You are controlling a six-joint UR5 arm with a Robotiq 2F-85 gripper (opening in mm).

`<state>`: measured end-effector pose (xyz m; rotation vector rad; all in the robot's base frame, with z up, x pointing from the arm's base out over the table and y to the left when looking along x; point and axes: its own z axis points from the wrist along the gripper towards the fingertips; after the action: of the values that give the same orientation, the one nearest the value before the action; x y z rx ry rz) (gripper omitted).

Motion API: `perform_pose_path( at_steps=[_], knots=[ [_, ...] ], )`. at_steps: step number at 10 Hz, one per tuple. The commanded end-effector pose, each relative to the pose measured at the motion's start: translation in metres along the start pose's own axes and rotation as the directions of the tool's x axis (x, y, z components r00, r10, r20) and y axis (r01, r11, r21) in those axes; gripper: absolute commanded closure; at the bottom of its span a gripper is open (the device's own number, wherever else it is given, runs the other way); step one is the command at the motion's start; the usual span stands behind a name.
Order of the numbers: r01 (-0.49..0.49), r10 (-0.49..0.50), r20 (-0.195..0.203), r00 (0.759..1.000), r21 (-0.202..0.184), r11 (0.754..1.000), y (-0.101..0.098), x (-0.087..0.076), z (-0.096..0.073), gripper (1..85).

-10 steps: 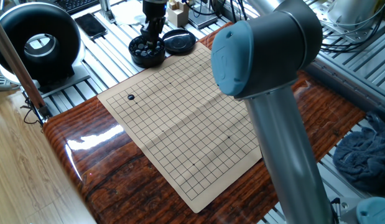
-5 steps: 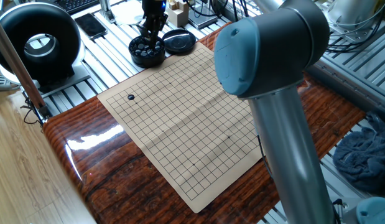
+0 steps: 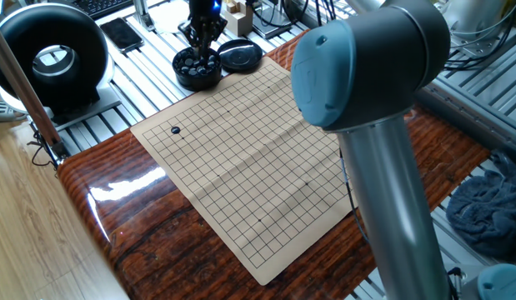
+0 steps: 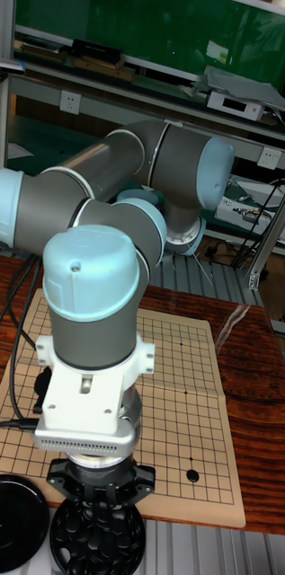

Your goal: Play the first move as black on the 3-4 point in the upper right corner of the Go board

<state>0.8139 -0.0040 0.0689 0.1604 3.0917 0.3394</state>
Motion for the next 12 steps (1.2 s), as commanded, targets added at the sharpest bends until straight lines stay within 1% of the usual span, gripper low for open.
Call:
perform_pose_path(
  at_steps=[1, 3, 5, 6, 7, 8, 9, 10, 11, 12],
  knots=[
    [-0.099, 0.099, 0.016, 0.995, 0.02, 0.995, 0.003, 0.004, 0.002, 63.7],
    [-0.127, 0.126, 0.026, 0.992, 0.045, 0.991, 0.002, 0.006, 0.005, 63.7],
    [-0.124, 0.123, 0.031, 0.992, 0.047, 0.991, 0.002, 0.008, 0.007, 63.7],
    [-0.084, 0.081, 0.031, 0.996, 0.075, 0.994, -0.004, 0.01, 0.007, 63.7],
    [-0.009, 0.008, 0.014, 1.0, 0.11, 0.994, -0.013, 0.016, 0.008, 63.7],
    [0.028, -0.028, 0.004, 1.0, 0.113, 0.993, -0.014, 0.019, 0.01, 63.7],
    [0.038, -0.039, 0.004, 0.999, 0.111, 0.993, -0.013, 0.02, 0.012, 63.7],
    [0.016, -0.019, 0.022, 1.0, 0.091, 0.996, -0.007, 0.018, 0.013, 63.7],
    [-0.007, 0.004, 0.046, 0.999, 0.061, 0.998, 0.001, 0.012, 0.012, 63.7],
    [-0.013, 0.011, 0.058, 0.998, 0.045, 0.999, 0.003, 0.008, 0.011, 63.7]
  ],
)
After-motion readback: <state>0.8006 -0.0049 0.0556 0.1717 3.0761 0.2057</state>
